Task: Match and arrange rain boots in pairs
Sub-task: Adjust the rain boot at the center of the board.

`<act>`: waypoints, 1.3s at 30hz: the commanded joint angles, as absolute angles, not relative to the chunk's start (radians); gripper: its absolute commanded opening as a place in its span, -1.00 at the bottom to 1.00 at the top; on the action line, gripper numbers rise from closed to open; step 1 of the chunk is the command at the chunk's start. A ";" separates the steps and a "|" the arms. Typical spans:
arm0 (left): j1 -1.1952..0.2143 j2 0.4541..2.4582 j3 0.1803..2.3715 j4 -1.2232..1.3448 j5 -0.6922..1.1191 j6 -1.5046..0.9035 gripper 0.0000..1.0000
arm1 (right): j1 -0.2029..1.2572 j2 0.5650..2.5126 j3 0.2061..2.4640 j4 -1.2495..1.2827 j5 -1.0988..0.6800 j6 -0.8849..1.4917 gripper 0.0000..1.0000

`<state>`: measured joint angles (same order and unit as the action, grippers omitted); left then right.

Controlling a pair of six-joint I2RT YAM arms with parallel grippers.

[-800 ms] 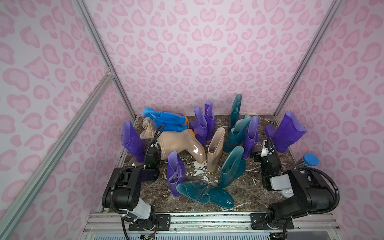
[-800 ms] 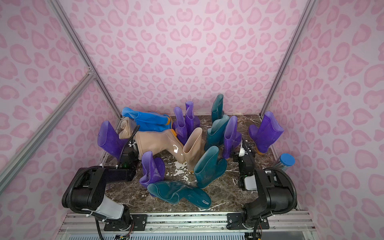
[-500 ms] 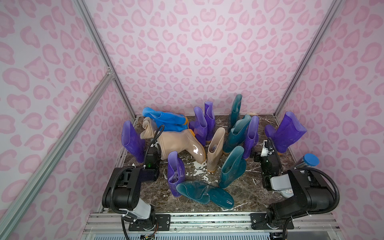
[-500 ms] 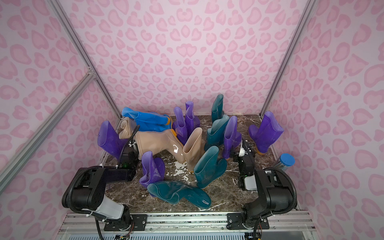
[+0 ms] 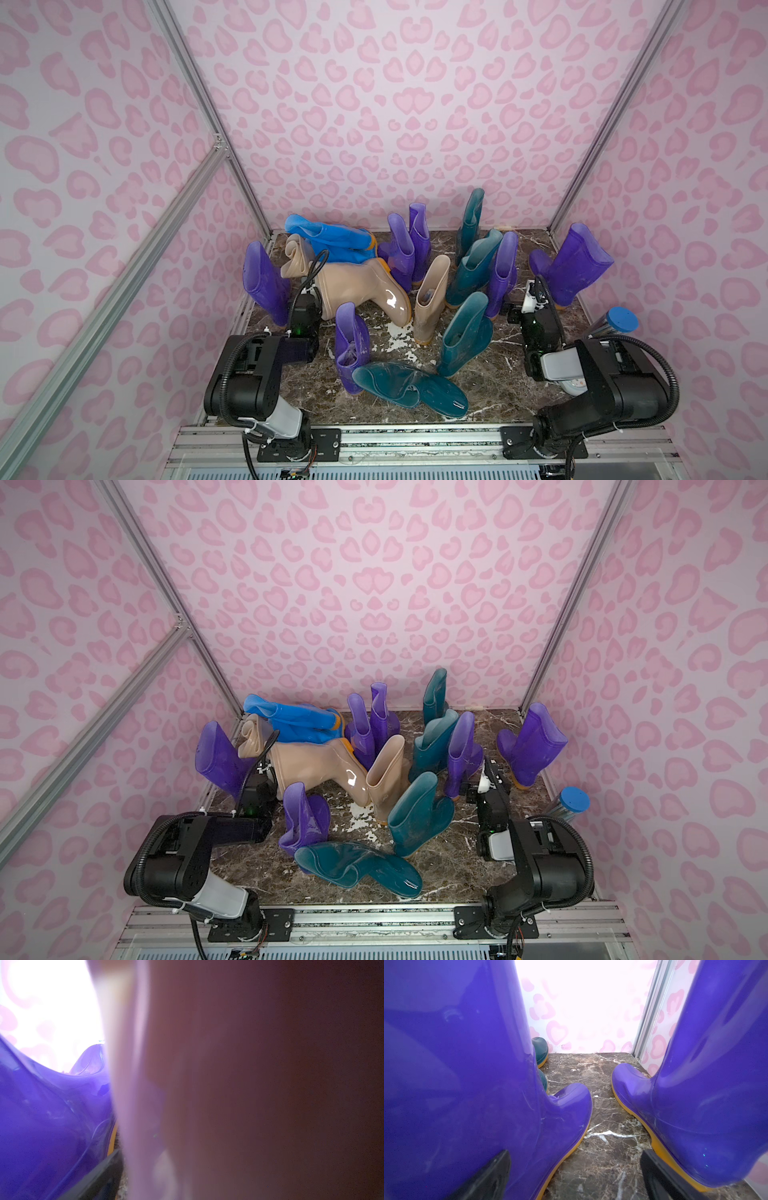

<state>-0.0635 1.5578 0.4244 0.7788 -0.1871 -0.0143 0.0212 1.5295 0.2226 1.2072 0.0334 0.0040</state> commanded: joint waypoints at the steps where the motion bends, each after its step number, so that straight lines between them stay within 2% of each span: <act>1: -0.066 1.560 0.434 0.805 -0.150 0.022 0.98 | 0.022 1.534 0.224 1.265 0.040 0.000 0.99; 16: -0.067 1.553 0.431 0.811 -0.166 0.020 0.98 | 0.003 1.535 0.236 1.243 0.022 0.019 0.99; 17: -0.075 1.524 0.456 0.740 -0.188 0.020 0.98 | 0.003 1.534 0.235 1.245 0.021 0.018 0.98; 19: -0.086 1.426 0.601 0.386 -0.217 0.027 0.98 | 0.007 1.528 0.240 1.255 0.028 0.012 0.99; 21: -0.100 1.357 0.699 0.193 -0.223 0.059 0.98 | 0.026 1.462 0.292 1.110 0.053 -0.005 0.98; 23: -0.108 1.276 0.692 0.173 -0.211 0.022 0.98 | 0.039 1.407 0.376 0.902 0.098 -0.006 0.99; 33: -0.115 0.947 0.717 -0.031 -0.149 -0.064 0.98 | 0.131 1.192 0.466 0.633 0.213 0.005 0.99; 39: -0.114 0.886 0.839 -0.211 -0.042 -0.066 0.98 | 0.143 1.059 0.548 0.397 0.269 0.114 0.98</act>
